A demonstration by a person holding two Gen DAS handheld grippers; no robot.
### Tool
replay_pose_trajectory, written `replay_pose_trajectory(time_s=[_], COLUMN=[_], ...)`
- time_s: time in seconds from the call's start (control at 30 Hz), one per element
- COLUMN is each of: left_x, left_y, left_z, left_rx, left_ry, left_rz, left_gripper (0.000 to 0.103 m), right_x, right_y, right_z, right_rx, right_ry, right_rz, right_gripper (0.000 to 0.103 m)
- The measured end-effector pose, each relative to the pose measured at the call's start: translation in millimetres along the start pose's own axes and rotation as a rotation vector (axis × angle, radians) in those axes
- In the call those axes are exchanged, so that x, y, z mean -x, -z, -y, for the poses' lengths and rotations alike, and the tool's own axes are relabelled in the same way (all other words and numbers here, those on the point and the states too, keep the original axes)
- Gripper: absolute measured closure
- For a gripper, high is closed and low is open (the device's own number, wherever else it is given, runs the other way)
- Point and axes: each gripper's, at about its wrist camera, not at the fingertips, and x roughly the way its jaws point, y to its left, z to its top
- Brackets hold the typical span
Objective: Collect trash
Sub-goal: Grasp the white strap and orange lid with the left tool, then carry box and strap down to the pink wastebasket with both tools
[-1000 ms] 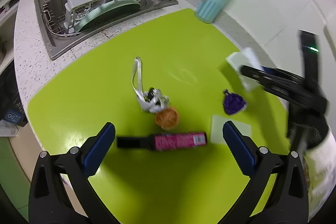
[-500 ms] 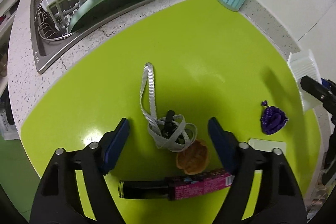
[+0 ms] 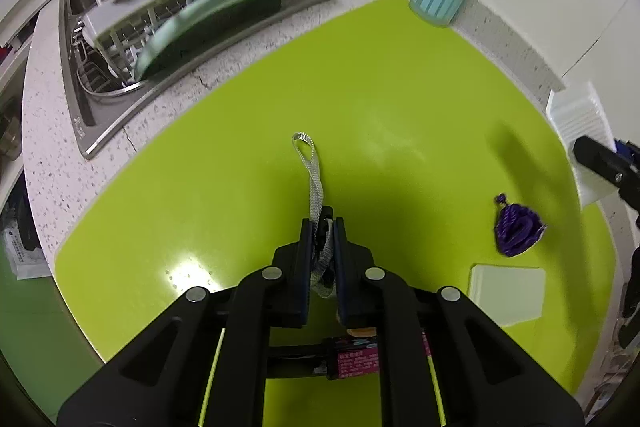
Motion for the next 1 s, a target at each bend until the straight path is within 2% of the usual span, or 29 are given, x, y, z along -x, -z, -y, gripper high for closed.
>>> replay_pose_trajectory(time_s=[0.23, 0.4, 0.67, 0.8, 1.0], left_x=[44, 90, 172, 203, 234], left_y=[-4, 7, 51, 77, 121], left_z=[-5, -18, -65, -93, -143], left_rx=[0.013, 0.022, 0.057, 0.086, 0.144], left_ry=[0.037, 0.054, 0.044, 0.044, 0.008], left_rz=[0.086, 0.153, 0.260, 0.286, 0.300], left_gripper=[0.094, 0.094, 0.094, 0.094, 0.094], right_x=[24, 48, 75, 84, 87], right_y=[-4, -7, -2, 0, 9], right_z=[-19, -56, -137, -183, -253], right_rx=[0.020, 0.063, 0.162, 0.214, 0.282], right_ry=[-0.018, -0.065, -0.162, -0.206, -0.278], right_rz=[0.040, 0.084, 0.126, 0.140, 0.125], right_gripper=[0.064, 0.064, 0.064, 0.064, 0.064])
